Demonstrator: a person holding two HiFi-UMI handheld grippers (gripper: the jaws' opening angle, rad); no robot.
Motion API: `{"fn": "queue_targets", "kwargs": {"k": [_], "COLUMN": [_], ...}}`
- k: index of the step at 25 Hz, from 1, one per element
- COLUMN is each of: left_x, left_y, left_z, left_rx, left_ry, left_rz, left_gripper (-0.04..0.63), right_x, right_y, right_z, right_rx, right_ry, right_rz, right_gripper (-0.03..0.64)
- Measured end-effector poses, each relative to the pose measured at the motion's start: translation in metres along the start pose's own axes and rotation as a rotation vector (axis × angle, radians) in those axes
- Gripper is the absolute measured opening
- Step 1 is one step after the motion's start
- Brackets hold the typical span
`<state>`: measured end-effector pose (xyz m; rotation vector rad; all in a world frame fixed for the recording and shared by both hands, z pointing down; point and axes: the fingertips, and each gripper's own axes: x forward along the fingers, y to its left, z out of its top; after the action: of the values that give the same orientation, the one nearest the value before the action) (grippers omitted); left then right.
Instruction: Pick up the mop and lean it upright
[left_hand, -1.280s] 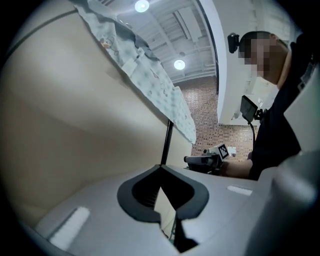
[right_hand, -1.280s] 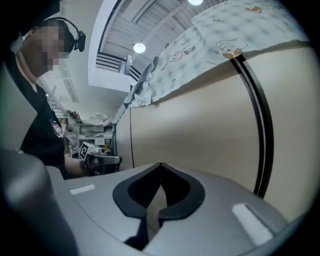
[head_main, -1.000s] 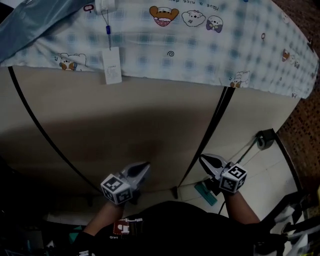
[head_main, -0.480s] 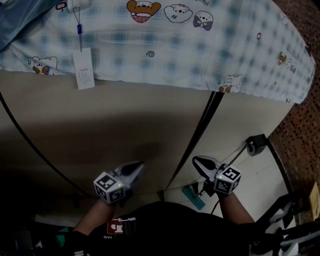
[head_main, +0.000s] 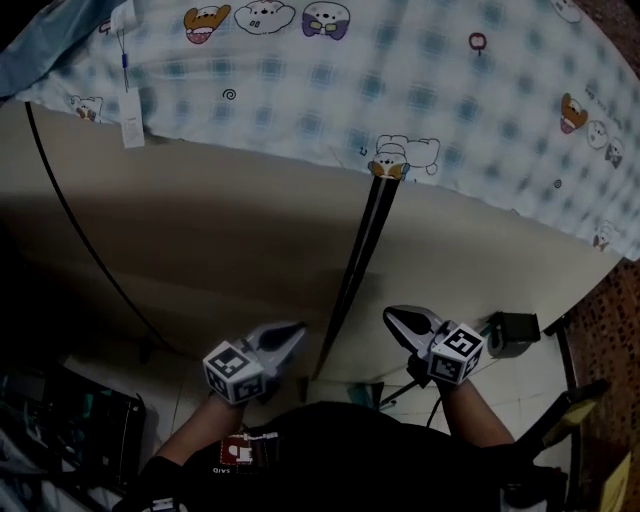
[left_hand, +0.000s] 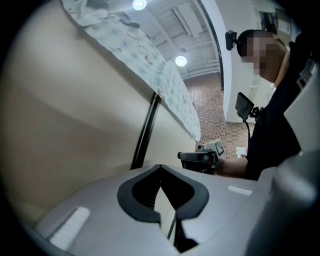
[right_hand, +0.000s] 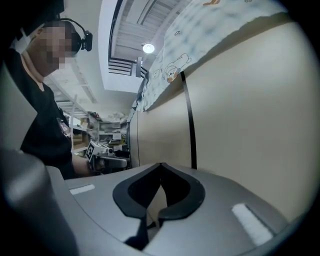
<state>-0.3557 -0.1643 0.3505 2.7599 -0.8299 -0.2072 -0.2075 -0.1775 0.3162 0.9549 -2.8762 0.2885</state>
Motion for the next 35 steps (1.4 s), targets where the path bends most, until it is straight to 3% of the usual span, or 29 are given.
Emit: {"fn": "queue_targets", "kwargs": {"k": [6, 10, 16, 21, 25, 29, 35], "left_x": [0.0, -0.007, -0.01, 0.015, 0.048, 0.104, 0.205], "left_y": [-0.029, -0.033, -0.028, -0.057, -0.087, -0.134, -0.221], "left_z": [-0.008, -0.007, -0.019, -0.03, -0.032, -0.046, -0.079], "left_rx": [-0.002, 0.016, -0.019, -0.009, 0.023, 0.061, -0.012], "left_ry": [0.01, -0.011, 0.012, 0.035, 0.034, 0.016, -0.015], "left_rz": [0.054, 0.023, -0.01, -0.042, -0.042, -0.027, -0.028], "left_gripper": [0.0, 0.0, -0.001, 0.0, 0.0, 0.0, 0.0], "right_x": [-0.026, -0.032, -0.052, -0.085, -0.12, -0.185, -0.288], "right_y": [-0.004, 0.001, 0.012, -0.003, -0.016, -0.052, -0.111], "right_z": [-0.016, -0.019, -0.034, -0.035, -0.029, -0.033, -0.031], "right_rx": [0.032, 0.047, 0.061, 0.027, 0.042, -0.009, -0.006], "right_ry": [0.01, 0.007, 0.034, 0.044, 0.001, 0.015, 0.004], "right_rz": [0.05, 0.013, -0.048, -0.078, -0.032, -0.015, -0.01], "right_gripper": [0.015, 0.015, 0.015, 0.015, 0.015, 0.015, 0.015]}}
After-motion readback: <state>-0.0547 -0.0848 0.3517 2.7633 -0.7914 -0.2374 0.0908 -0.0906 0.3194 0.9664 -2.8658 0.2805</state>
